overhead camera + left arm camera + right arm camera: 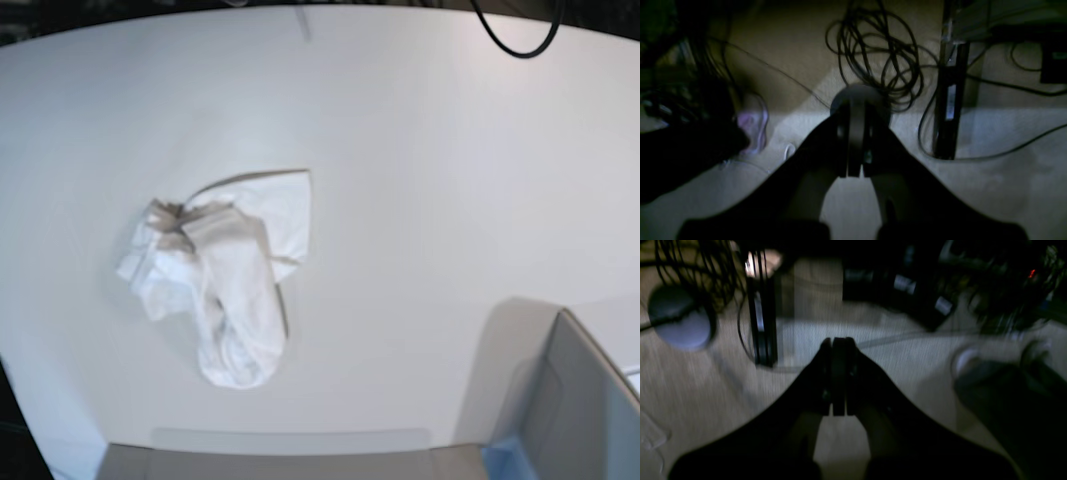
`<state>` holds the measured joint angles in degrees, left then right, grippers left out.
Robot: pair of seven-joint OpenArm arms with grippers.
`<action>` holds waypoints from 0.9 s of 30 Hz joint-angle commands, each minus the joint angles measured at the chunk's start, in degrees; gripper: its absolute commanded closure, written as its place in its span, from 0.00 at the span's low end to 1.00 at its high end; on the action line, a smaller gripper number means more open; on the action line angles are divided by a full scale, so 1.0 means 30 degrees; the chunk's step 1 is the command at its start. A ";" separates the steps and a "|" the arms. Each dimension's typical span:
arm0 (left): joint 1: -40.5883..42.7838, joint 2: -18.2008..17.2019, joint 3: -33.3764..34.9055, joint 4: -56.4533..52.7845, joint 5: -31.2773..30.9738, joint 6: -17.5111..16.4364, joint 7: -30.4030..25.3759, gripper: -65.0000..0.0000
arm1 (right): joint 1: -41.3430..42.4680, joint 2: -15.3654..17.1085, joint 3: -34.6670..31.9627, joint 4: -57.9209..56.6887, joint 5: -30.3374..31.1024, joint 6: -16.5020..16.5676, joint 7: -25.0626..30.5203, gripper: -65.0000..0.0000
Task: Layout the t-shirt on the table in an organized manner, then fold the t-shirt properly
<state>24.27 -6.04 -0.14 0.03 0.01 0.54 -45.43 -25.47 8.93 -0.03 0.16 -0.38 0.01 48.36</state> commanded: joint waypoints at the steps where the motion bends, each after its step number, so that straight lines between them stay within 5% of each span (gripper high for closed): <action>1: 0.0598 0.0036 -0.0085 -0.0011 0.0011 0.0041 -0.1721 1.00 | -0.0666 0.0115 -0.0033 -0.0055 -0.0034 0.0011 0.0891 1.00; 7: 0.2356 0.0154 -0.0085 -0.0011 0.0011 0.0041 -0.8813 1.00 | -0.1809 0.0086 -0.0033 -0.0055 -0.0034 0.0011 0.5785 1.00; 9: 0.2825 0.0154 -0.0085 0.0062 0.0011 0.0041 -1.0747 1.00 | -0.2131 0.0057 -0.0004 0.0194 -0.0034 0.0011 0.5815 1.00; 15: 0.3851 0.0154 -0.0143 0.2377 -0.0018 0.0041 -1.0483 1.00 | -0.3303 -0.0148 -0.0004 0.2568 -0.0004 0.0011 0.5873 1.00; 27: 1.0092 0.2176 -0.3806 1.5154 0.0070 -0.0017 -1.0483 0.99 | -1.0571 -0.1115 -0.0033 1.7103 -0.0034 0.0011 0.5815 0.99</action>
<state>53.12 0.60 -11.18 44.73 0.54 0.12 -74.85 -55.53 5.85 -0.05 51.20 -0.27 -0.16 64.05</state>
